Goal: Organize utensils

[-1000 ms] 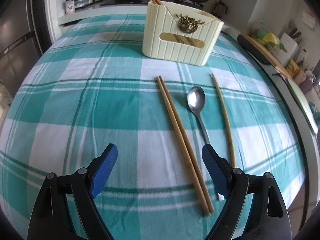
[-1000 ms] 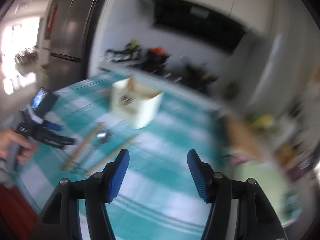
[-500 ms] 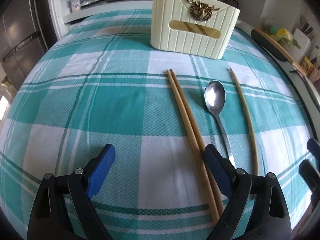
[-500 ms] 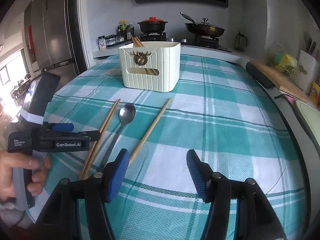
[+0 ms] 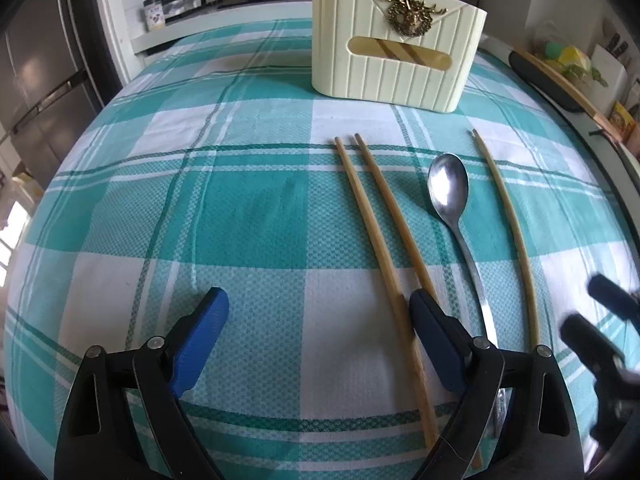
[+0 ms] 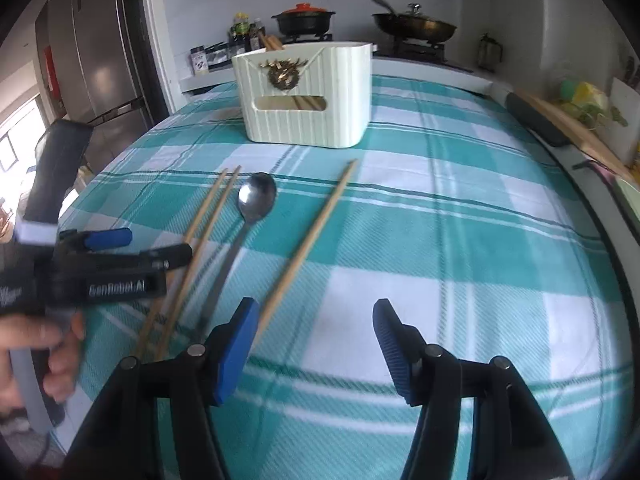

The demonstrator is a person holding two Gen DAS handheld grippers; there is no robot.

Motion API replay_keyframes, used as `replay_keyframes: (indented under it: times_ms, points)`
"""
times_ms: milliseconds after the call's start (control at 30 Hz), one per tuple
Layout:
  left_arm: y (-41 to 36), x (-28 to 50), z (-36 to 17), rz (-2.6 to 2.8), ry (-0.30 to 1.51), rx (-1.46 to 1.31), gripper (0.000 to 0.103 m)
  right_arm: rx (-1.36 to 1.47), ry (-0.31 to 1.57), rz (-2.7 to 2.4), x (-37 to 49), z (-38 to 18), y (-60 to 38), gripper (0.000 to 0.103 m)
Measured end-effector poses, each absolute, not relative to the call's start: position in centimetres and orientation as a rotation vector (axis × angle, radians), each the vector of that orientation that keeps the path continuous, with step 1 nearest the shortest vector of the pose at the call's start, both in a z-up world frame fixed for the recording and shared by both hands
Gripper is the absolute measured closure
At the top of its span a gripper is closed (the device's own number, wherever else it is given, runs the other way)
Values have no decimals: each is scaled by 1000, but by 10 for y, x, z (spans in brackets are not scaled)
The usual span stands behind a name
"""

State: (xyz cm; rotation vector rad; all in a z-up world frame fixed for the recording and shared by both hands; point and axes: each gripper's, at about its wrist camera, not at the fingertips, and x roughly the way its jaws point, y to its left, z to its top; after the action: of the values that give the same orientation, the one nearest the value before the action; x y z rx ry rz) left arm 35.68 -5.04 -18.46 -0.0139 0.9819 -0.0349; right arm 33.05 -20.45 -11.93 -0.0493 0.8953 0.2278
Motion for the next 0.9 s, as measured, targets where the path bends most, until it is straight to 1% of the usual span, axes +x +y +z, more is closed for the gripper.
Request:
replay_keyframes:
  times_ms: [67, 100, 133, 167, 200, 233, 267, 300, 333, 400, 600, 900]
  points:
    - [-51, 353, -183, -45, 979, -1, 20, -30, 920, 230, 340, -123, -201, 46]
    - [-51, 350, -182, -54, 979, 9, 25, -26, 931, 232, 345, -126, -198, 51]
    - [-52, 347, -181, -59, 977, 18, 29, -30, 937, 236, 348, -127, -196, 54]
    - [-53, 345, -181, -63, 973, 27, 31, -39, 948, 244, 351, -131, -191, 57]
    - [-54, 343, -180, -67, 968, 35, 36, -48, 959, 252, 353, -134, -188, 64]
    - [-55, 342, -180, -74, 963, 41, 44, -64, 959, 247, 353, -136, -186, 72]
    - [-56, 341, -179, -83, 959, 45, 49, -97, 947, 228, 352, -135, -183, 77]
    - [-58, 340, -178, -93, 954, 56, 64, -100, 949, 231, 351, -135, -182, 90]
    - [-59, 339, -177, -98, 952, 62, 81, -96, 951, 229, 351, -135, -183, 92]
    - [-59, 338, -176, -97, 949, 80, 97, -107, 951, 206, 346, -135, -187, 93]
    - [-41, 327, -175, -91, 964, 55, 98, -141, 956, 125, 322, -133, -215, 96]
    - [-2, 284, -175, -93, 998, 54, 97, -171, 983, 28, 264, -128, -256, 96]
